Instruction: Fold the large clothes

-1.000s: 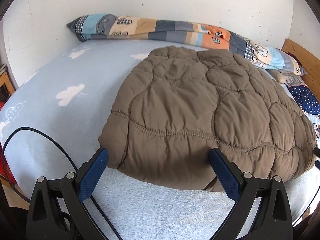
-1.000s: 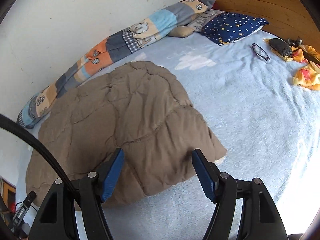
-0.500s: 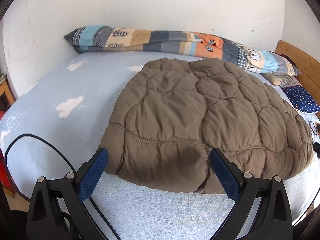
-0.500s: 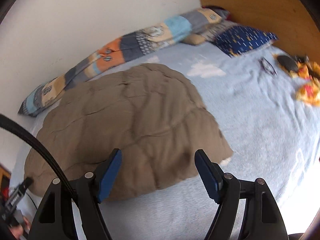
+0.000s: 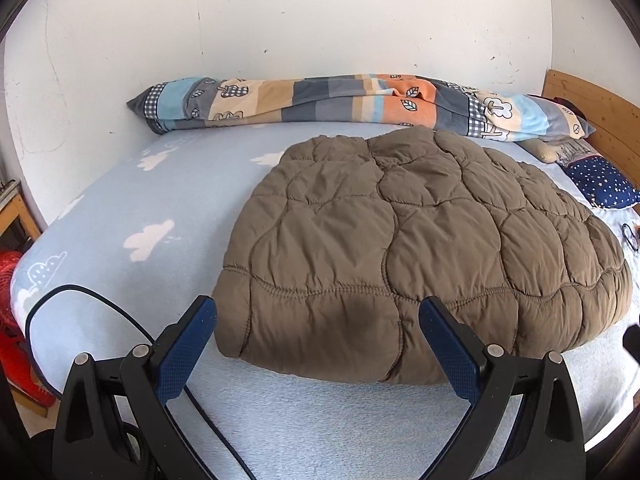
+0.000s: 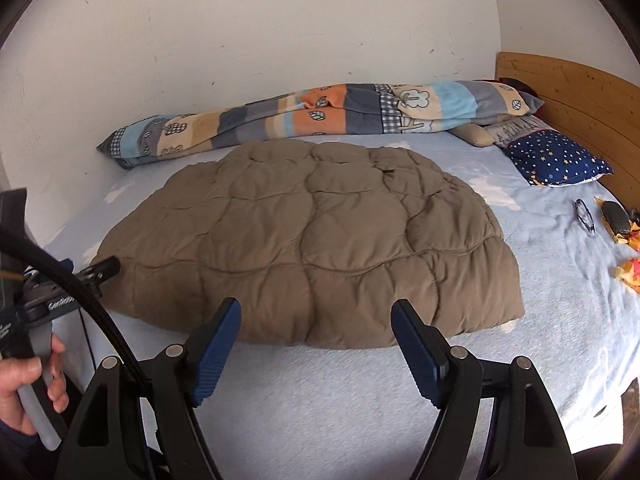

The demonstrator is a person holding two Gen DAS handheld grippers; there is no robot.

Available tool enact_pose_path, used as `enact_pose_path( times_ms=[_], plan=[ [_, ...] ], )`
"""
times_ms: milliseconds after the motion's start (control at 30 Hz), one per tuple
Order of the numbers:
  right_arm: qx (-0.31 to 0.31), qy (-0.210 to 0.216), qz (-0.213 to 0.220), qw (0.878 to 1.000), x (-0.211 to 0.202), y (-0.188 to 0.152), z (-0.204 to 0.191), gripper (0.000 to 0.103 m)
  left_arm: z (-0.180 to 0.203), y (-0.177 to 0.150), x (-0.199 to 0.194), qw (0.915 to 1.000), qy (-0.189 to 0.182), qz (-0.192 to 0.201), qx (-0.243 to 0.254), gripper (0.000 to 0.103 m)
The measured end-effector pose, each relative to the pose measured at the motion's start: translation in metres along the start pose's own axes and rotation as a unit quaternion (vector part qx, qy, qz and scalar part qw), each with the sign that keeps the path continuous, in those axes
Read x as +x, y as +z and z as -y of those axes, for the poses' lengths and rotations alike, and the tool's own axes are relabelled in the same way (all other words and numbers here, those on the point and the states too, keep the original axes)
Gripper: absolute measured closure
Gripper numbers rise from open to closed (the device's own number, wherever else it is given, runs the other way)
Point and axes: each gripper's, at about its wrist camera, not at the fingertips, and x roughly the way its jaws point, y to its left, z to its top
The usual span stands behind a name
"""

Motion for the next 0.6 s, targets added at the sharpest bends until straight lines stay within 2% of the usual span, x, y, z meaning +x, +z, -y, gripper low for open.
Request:
enact_pose_path(
  times_ms=[333,467,600],
  plan=[
    [-0.024,0.014,-0.004,1.000,-0.008,-0.013,-0.018,0.019,0.009,0.007,-0.033,0.9999,-0.003,-0.005,0.016,0.002],
    [-0.010,0.009,-0.009,1.000,-0.004,-0.012,-0.011,0.019,0.014,0.007,-0.046,0.9996,-0.016,-0.006,0.023,0.002],
    [0.004,0.003,-0.013,1.000,0.000,-0.011,-0.005,0.019,0.025,0.008,-0.051,0.9986,0.010,0.005,0.053,0.002]
  ],
)
